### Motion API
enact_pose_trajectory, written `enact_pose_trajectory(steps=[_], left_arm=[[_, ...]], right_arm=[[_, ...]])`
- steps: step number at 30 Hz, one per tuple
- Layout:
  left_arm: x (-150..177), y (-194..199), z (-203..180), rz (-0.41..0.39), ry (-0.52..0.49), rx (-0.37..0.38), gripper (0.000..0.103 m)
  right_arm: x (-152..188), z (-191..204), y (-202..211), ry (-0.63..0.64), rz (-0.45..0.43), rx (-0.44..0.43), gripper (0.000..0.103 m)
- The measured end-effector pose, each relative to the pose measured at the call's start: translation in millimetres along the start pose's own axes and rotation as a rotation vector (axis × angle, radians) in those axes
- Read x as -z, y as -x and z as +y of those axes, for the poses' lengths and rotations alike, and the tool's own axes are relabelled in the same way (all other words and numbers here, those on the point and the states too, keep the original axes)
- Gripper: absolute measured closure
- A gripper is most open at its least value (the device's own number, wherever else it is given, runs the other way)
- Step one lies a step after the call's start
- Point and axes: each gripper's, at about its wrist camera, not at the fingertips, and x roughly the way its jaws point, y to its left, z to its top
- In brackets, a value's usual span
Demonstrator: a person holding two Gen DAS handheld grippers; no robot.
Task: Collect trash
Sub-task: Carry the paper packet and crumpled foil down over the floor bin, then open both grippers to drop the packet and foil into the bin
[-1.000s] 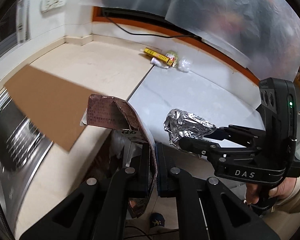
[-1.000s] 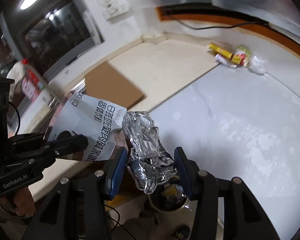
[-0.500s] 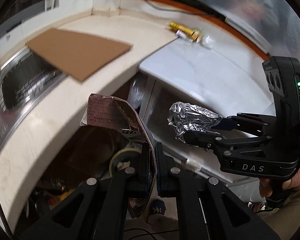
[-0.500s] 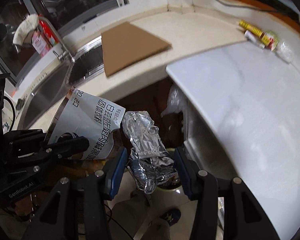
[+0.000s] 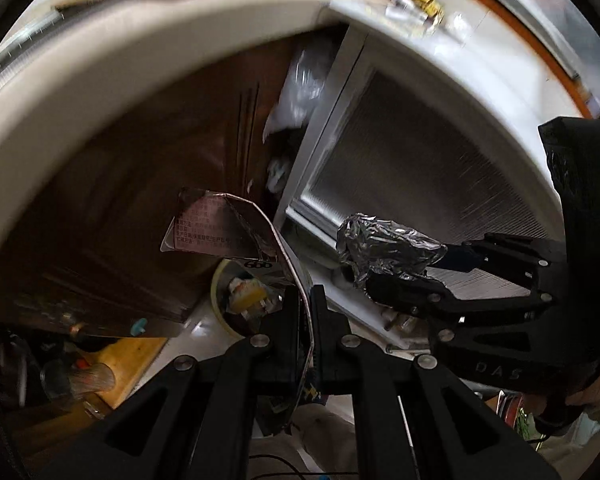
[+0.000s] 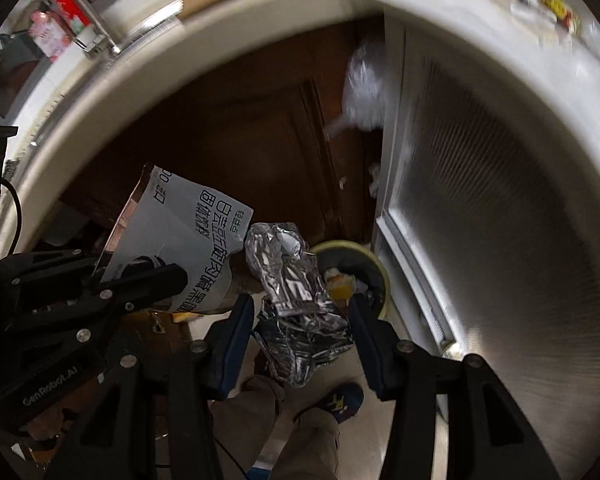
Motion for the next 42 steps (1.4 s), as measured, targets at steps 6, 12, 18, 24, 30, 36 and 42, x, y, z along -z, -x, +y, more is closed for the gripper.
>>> enact_pose_trajectory(steps=[6,12,18,24,30,36,42], left_arm=[[7,-64,4,0.084,-0.037,0.01,0.099],[2,-116,6,0.104,-0.125,-0.019,0.099],[-10,-168,15,0.108,-0.178,-0.042,0.097],[-15,-198,26,0.094,-0.214,-0.061,0.078],[-9,-205,37,0.088,-0.227,-0.118,0.069],[-2,-193,49,0.073,-0.217,-0.157,0.055],[0,-179,57,0.053,-0.2,-0.187,0.044]], right_arm=[[20,-19,-51,-0.067,0.03,0.038,0.054],[36,-43,-96,-0.152,0.049,0.06,0.053],[43,-68,-138,-0.211,0.058,0.082,0.053],[39,-82,-168,-0.245,0.055,0.091,0.053],[37,-86,-186,-0.27,0.065,0.089,0.053],[35,-80,-199,-0.276,0.085,0.072,0.052],[27,-73,-206,-0.284,0.091,0.062,0.051]])
